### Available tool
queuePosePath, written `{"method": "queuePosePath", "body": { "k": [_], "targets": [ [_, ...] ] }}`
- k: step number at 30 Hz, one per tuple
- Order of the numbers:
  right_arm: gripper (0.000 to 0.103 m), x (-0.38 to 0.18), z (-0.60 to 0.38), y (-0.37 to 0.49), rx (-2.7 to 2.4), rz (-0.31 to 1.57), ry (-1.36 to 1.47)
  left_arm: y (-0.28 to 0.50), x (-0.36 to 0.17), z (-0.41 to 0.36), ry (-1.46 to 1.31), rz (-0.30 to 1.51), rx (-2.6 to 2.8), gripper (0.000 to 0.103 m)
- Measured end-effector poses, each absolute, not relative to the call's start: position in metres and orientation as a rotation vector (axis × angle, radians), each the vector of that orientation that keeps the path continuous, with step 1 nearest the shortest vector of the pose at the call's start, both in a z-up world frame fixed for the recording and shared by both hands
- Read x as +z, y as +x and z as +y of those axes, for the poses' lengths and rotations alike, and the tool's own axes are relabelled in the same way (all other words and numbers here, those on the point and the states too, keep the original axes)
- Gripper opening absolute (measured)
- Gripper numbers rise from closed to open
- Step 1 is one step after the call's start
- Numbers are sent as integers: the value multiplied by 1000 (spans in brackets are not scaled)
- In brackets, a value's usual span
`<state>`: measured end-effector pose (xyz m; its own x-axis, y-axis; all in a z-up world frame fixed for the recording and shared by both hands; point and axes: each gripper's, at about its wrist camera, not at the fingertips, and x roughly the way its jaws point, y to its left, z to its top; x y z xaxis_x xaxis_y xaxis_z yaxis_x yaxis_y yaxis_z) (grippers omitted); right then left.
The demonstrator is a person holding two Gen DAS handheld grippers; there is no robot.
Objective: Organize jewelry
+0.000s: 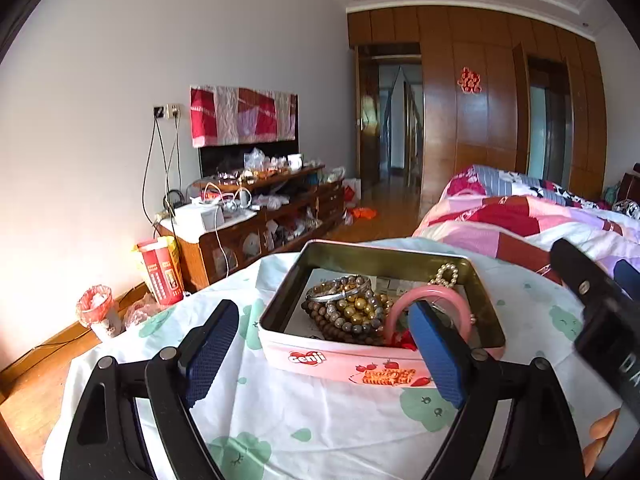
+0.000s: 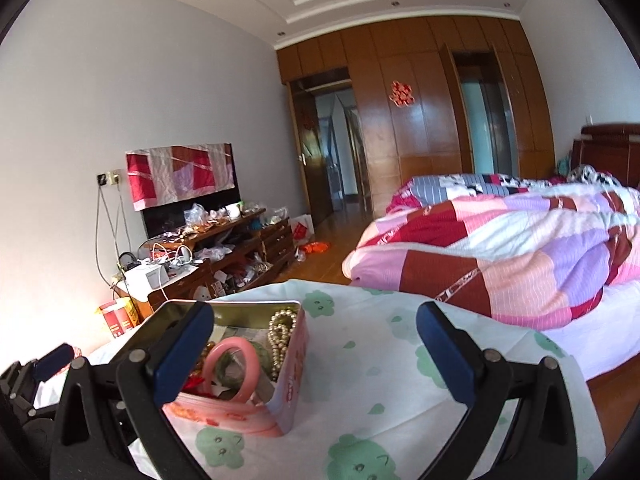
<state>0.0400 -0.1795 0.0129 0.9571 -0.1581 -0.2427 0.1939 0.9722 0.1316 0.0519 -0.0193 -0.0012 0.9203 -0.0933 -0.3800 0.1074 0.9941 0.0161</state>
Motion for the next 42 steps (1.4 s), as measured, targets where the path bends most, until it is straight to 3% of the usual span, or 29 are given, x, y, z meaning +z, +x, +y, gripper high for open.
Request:
{"method": "queuePosePath", "body": {
  "k": [42],
  "targets": [
    [103, 9, -165, 14, -141, 232, 113, 33, -2, -11, 7, 378, -99, 87]
  ]
}}
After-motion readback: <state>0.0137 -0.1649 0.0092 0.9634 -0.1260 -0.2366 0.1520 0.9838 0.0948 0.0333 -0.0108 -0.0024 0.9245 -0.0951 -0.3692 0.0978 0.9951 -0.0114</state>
